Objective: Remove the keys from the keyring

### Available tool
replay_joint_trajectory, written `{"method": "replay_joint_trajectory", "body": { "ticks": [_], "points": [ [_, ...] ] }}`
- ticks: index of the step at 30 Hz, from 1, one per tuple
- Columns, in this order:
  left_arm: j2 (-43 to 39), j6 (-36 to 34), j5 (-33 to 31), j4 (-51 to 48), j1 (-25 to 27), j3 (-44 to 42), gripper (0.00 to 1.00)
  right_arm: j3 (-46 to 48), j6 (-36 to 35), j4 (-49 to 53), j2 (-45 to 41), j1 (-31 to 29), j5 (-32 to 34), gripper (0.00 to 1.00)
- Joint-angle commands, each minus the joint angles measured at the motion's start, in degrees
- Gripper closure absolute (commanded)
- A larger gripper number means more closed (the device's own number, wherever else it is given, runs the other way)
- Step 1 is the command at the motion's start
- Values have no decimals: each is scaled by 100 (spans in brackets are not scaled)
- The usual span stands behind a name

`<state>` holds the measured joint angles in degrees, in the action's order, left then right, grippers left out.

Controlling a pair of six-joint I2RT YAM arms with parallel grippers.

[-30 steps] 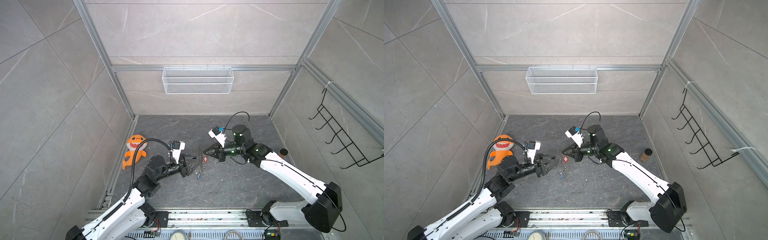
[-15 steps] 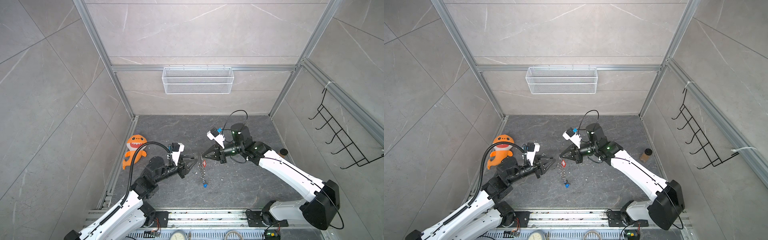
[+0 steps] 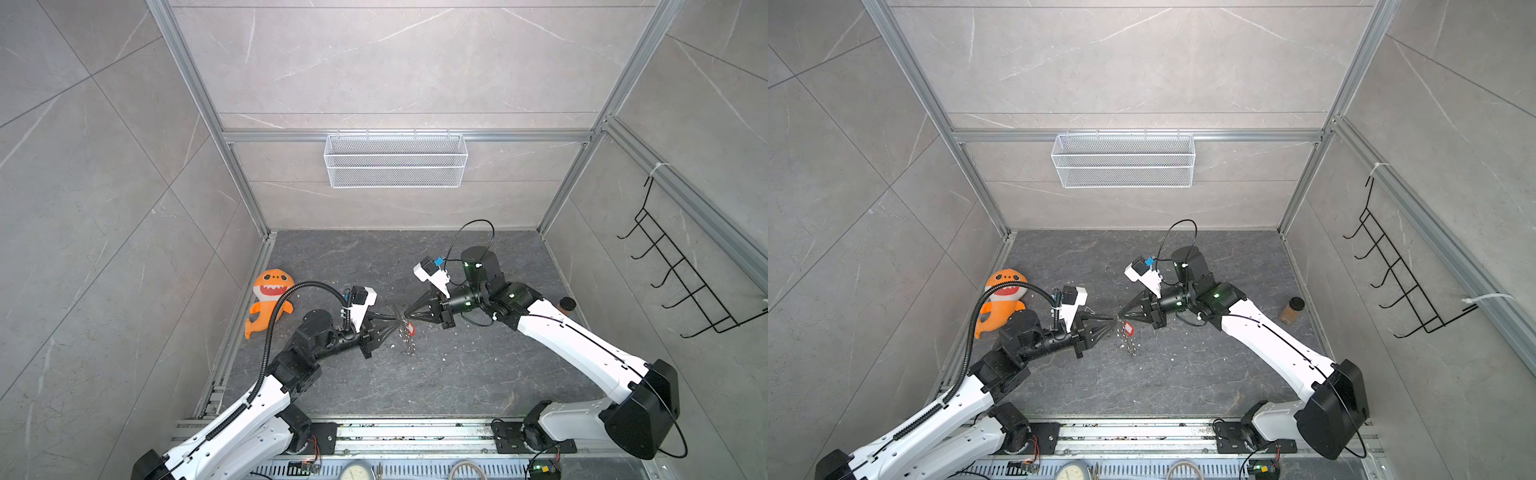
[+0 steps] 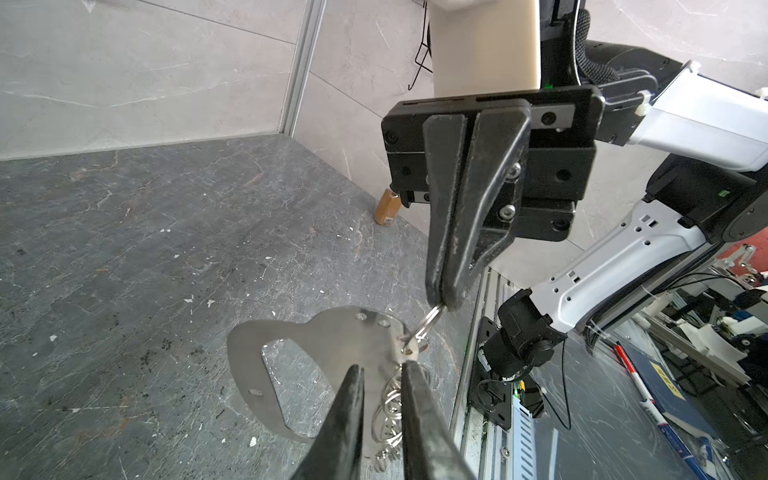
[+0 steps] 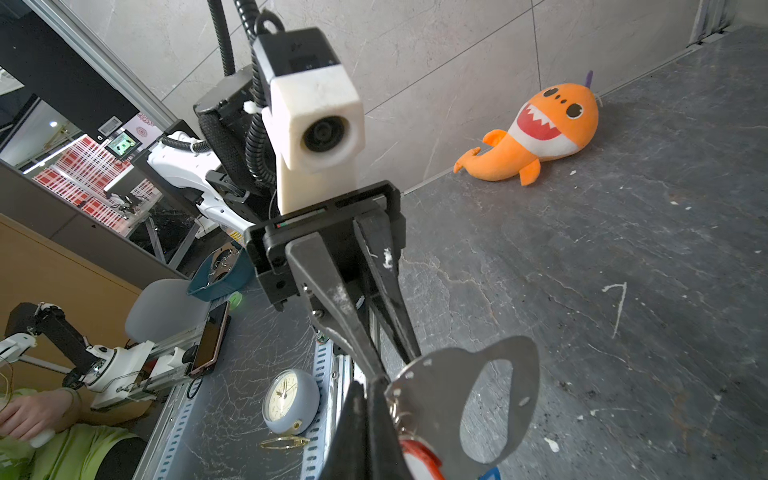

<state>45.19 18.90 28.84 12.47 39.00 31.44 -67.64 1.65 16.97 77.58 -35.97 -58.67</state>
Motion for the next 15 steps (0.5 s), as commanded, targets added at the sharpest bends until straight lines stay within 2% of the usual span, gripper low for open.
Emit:
{"method": "replay_joint_trajectory", "body": {
  "ticks": [1, 15],
  "points": [
    [-23, -202, 153, 313, 16, 298, 80, -171, -83, 34, 20, 28, -197, 100],
    [63, -268, 366, 325, 11, 450, 80, -153, -18, -45, 47, 27, -232, 100]
  ]
}}
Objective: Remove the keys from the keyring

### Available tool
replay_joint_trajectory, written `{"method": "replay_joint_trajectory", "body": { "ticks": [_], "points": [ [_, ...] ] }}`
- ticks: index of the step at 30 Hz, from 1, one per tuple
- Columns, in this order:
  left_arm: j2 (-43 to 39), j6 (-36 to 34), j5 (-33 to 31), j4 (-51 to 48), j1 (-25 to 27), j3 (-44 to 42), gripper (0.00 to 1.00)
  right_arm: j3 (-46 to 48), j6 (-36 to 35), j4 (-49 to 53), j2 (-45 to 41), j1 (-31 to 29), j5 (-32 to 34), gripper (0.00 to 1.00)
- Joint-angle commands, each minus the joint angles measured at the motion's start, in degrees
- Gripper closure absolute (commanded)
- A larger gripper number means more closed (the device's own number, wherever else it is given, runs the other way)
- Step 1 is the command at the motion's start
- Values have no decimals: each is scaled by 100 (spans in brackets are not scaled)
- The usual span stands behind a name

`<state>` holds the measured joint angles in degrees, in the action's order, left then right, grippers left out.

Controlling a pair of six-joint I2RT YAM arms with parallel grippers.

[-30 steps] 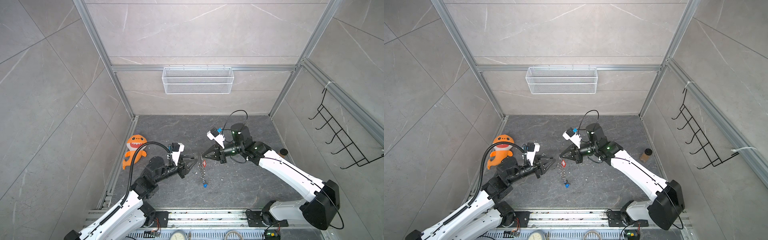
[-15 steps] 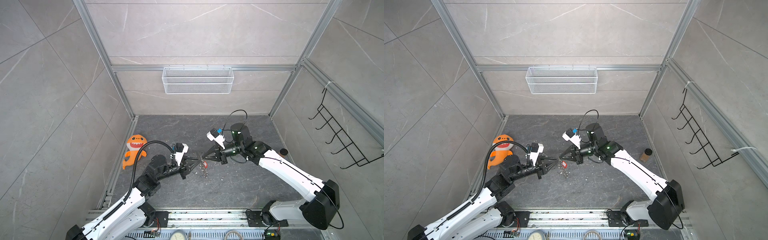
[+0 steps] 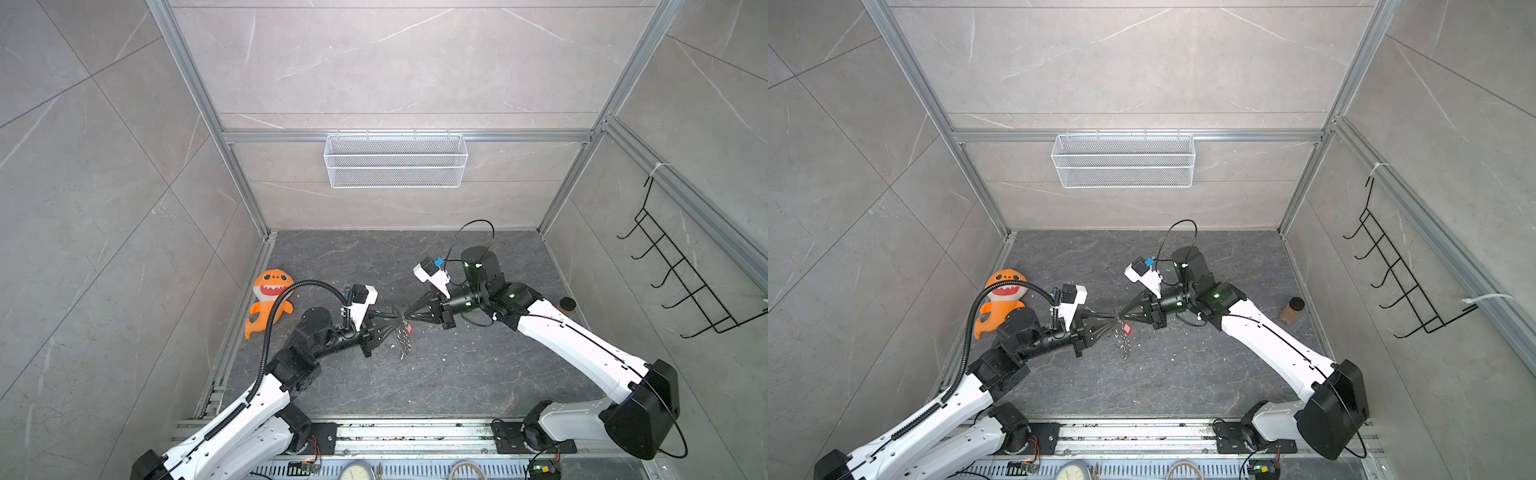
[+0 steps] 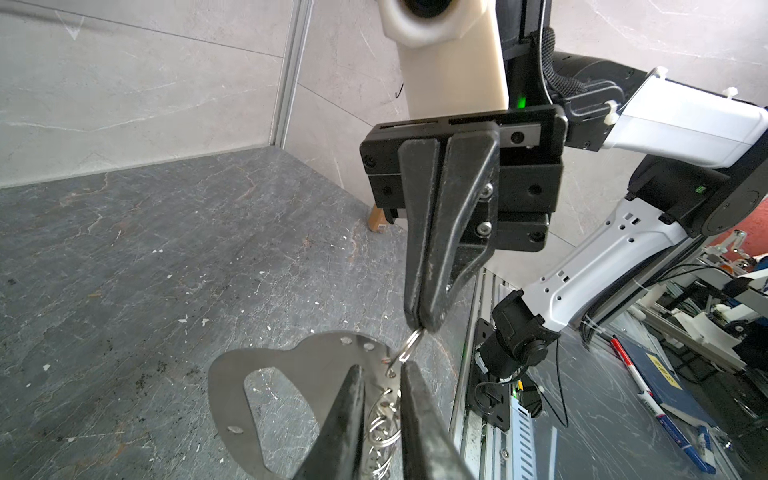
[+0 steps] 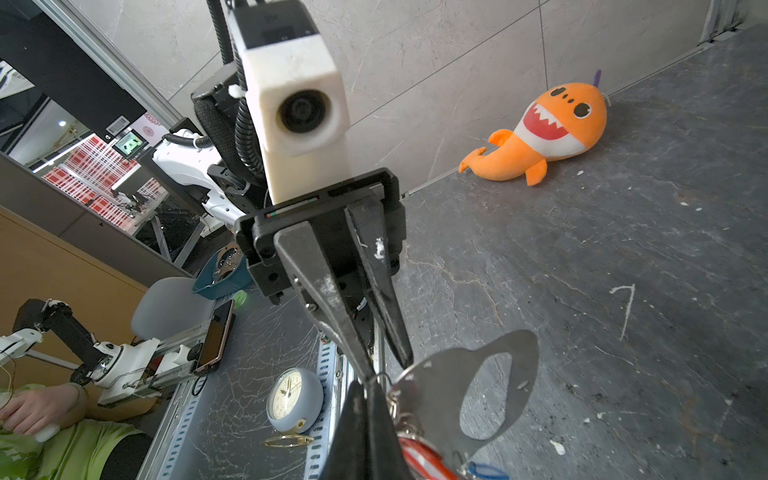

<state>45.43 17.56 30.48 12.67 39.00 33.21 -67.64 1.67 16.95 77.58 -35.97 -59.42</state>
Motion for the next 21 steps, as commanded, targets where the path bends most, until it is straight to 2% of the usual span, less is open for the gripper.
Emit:
{"method": "replay_joint_trajectory", "body": {
  "ticks": [1, 15, 21],
  "points": [
    [62, -115, 236, 312, 13, 284, 80, -153, -23, -43, 47, 30, -158, 100],
    [135, -31, 345, 422, 18, 284, 81, -153, 84, -174, 107, 27, -190, 100],
    [192, -18, 336, 430, 19, 293, 89, -145, 126, -211, 99, 19, -181, 100]
  ]
}}
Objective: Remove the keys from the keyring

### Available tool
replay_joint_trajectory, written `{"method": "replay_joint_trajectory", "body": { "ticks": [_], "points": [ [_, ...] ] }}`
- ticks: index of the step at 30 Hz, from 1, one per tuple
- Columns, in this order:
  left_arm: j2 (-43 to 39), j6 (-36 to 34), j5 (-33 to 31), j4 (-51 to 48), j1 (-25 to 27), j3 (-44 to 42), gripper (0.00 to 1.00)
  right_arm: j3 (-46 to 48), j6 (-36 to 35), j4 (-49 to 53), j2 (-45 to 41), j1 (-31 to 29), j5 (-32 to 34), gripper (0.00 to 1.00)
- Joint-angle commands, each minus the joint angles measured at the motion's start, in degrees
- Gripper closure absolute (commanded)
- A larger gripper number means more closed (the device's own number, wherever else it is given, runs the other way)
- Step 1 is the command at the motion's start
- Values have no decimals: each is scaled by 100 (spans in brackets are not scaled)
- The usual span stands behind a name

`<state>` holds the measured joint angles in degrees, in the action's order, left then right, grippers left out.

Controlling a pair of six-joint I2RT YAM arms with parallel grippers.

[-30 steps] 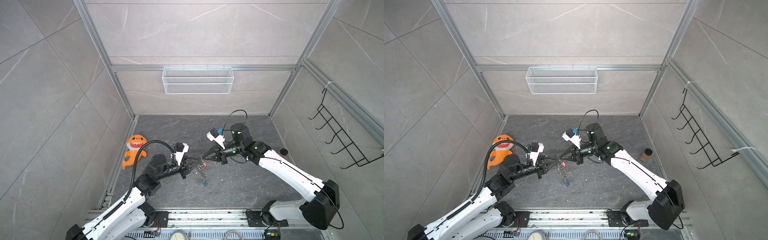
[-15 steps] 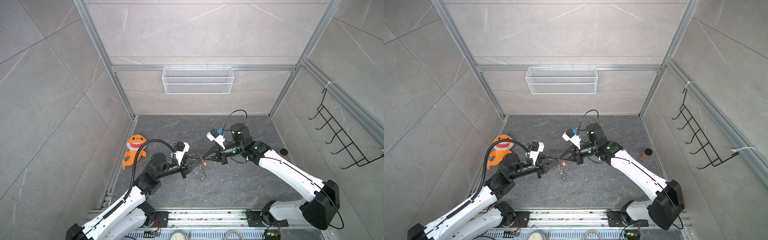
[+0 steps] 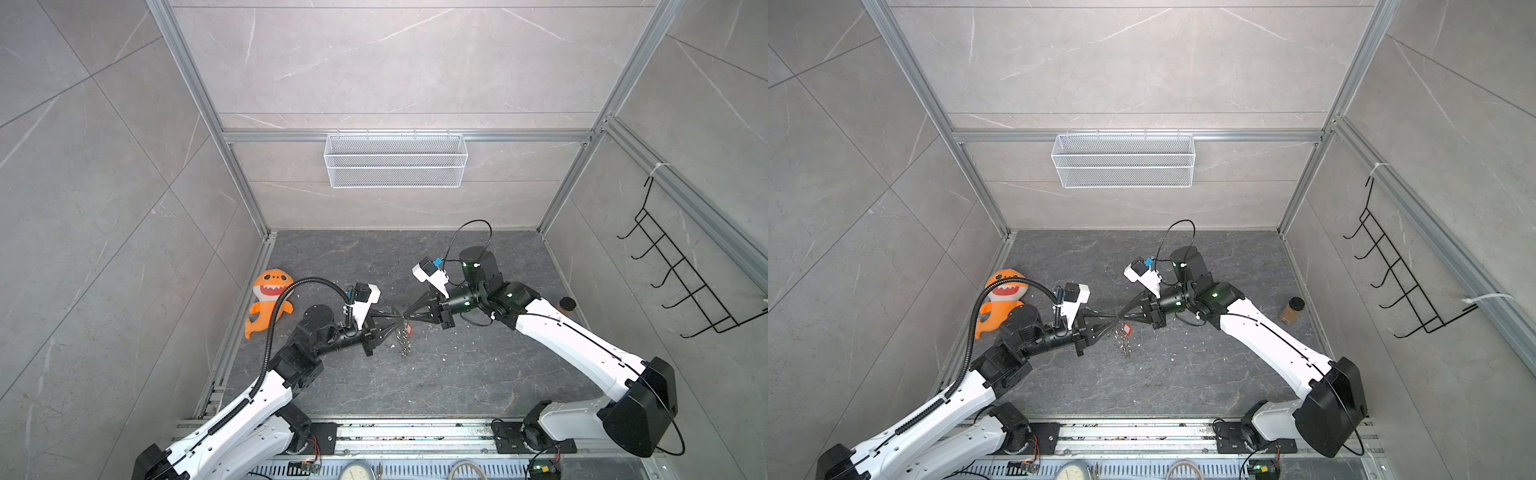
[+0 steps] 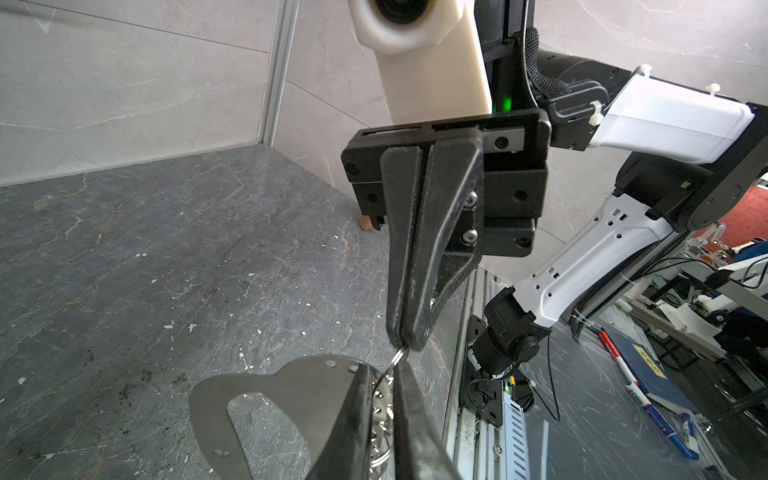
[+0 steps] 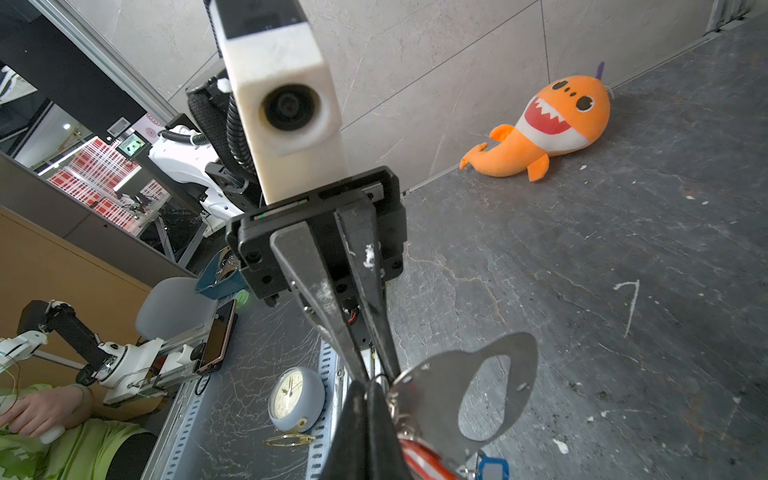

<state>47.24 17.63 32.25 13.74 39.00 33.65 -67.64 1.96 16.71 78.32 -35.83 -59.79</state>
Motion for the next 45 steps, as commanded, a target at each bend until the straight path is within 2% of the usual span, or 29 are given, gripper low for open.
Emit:
{"method": "replay_joint_trajectory", "body": {
  "ticks": [1, 8, 16, 18, 22, 24, 27, 32, 34, 36, 38, 39, 40, 42, 45],
  "points": [
    [9, -14, 159, 324, 18, 247, 90, -145, 106, -208, 25, 6, -148, 100],
    [-2, 114, 198, 506, 23, 214, 100, -125, 187, -319, 32, -2, -138, 100],
    [-208, 281, -23, 709, 36, 65, 100, 16, 463, -606, -84, -2, 161, 100],
    [-332, 310, -142, 726, 37, 9, 100, 104, 673, -818, -177, -2, 342, 95],
    [-582, 339, -228, 758, 49, -86, 100, 221, 1110, -1251, -456, -2, 636, 73],
    [-652, 371, -232, 777, 55, -110, 100, 267, 1256, -1399, -613, -2, 773, 67],
    [-728, 410, -219, 885, 64, -160, 100, 443, 1562, -1759, -890, -3, 1048, 63],
    [-813, 536, -219, 1117, 84, -250, 100, 918, 2163, -2244, -1264, -2, 2158, 57],
    [-819, 596, -210, 1131, 92, -247, 100, 1294, 2448, -2766, -1389, -2, 2569, 57],
    [-816, 624, -172, 1131, 104, -258, 100, 1385, 2294, -2677, -1492, -2, 2749, 55],
    [-822, 632, -158, 1136, 120, -267, 100, 1103, 1885, -1857, -1459, -2, 2734, 56],
    [-831, 634, -158, 1141, 117, -284, 100, 1122, 1870, -1830, -1428, -2, 2597, 56],
    [-835, 637, -149, 1161, 120, -290, 100, 1231, 1867, -1998, -1417, -1, 2301, 56],
    [-851, 637, -106, 1179, 125, -293, 100, 1511, 2109, -2776, -1354, -2, 1231, 56],
    [-858, 645, -18, 1208, 131, -297, 100, 1662, 2556, -3535, -1186, -27, 528, 56]
  ]
}}
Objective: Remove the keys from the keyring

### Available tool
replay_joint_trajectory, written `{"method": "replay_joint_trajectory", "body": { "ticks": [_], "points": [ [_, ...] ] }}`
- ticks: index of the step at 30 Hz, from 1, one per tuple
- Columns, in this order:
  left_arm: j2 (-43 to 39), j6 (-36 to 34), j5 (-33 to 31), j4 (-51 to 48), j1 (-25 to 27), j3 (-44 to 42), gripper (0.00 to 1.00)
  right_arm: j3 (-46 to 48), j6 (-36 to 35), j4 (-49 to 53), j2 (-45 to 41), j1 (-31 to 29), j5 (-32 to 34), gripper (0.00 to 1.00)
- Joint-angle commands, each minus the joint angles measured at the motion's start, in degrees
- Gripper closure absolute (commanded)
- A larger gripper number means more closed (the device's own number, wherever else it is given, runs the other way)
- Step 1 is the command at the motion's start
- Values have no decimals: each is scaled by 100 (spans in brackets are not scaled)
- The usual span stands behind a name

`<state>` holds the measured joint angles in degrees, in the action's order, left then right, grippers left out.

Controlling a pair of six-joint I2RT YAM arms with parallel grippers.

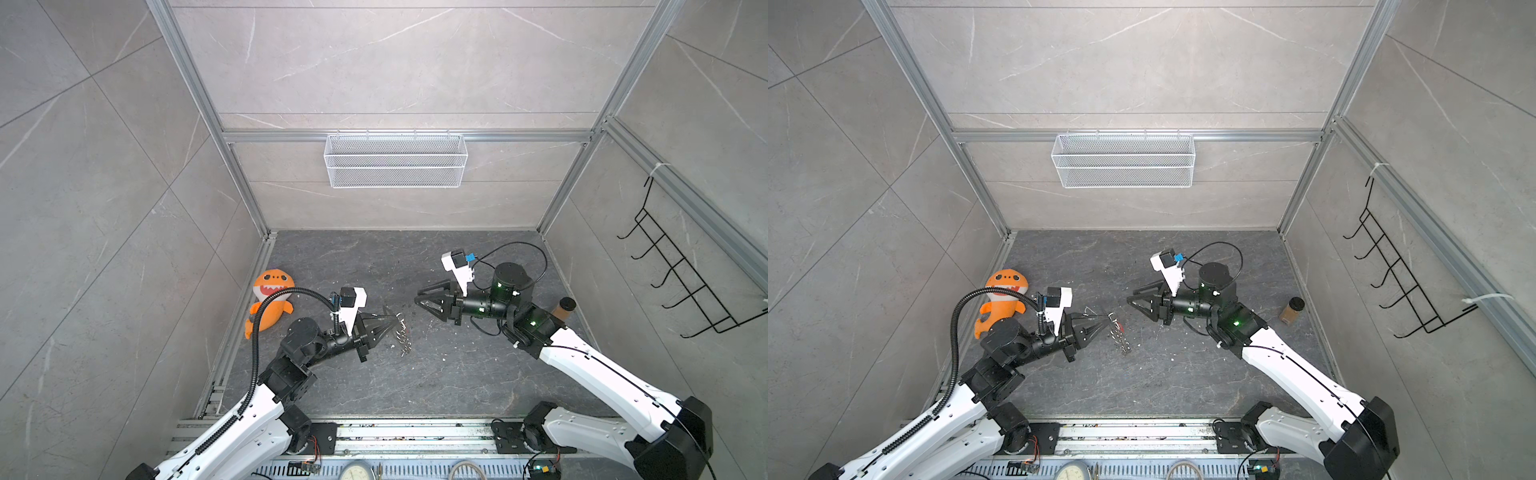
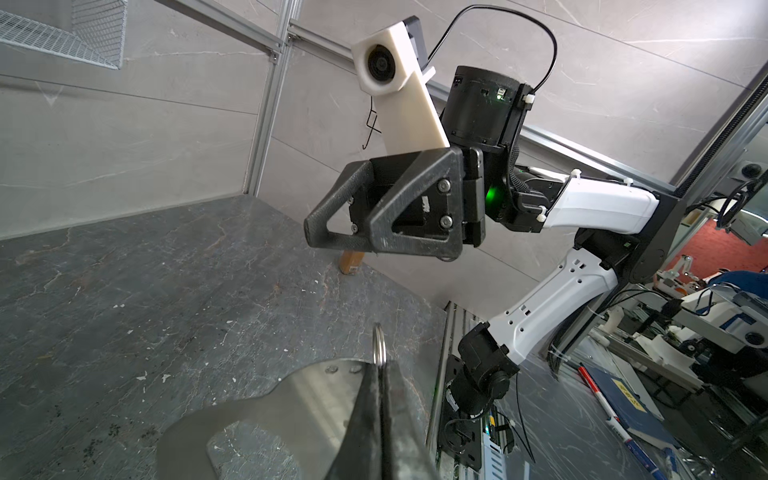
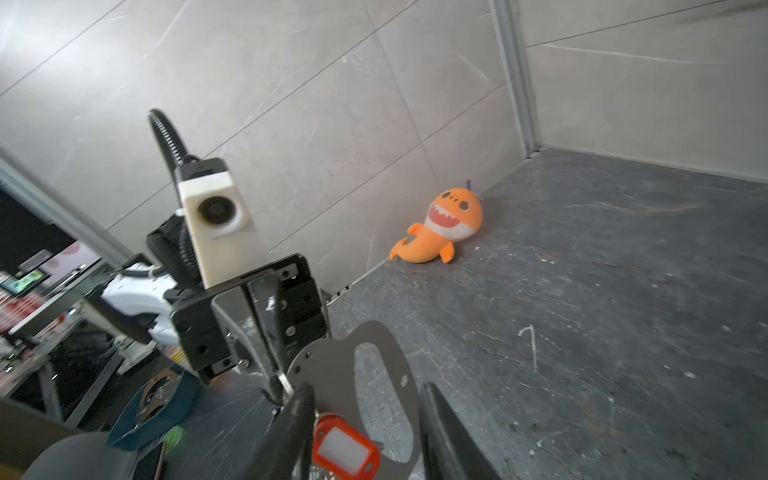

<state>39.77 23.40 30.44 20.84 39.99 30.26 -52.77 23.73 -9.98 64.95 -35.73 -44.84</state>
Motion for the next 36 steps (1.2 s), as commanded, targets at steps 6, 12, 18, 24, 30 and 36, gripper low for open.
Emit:
{"method": "replay_joint_trajectory", "body": {
  "ticks": [6, 12, 18, 24, 30, 36],
  "points": [
    [-119, 63, 209, 557, 38, 22, 100, 119, 345, -1054, 316, -289, -1375, 58],
    [-135, 60, 204, 588, 36, 14, 100, 37, 8, -643, 390, -424, -1298, 62],
    [-162, 52, 200, 588, 37, -6, 100, 57, 7, -680, 413, -470, -1208, 71],
    [-204, 52, 197, 557, 46, -22, 100, 35, 32, -668, 303, -479, -1029, 71],
    [-226, 42, 191, 544, 44, -55, 100, 37, 190, -857, 235, -479, -947, 72],
    [-238, 27, 174, 544, 44, -56, 100, 24, 299, -985, 259, -478, -1044, 78]
  ]
}}
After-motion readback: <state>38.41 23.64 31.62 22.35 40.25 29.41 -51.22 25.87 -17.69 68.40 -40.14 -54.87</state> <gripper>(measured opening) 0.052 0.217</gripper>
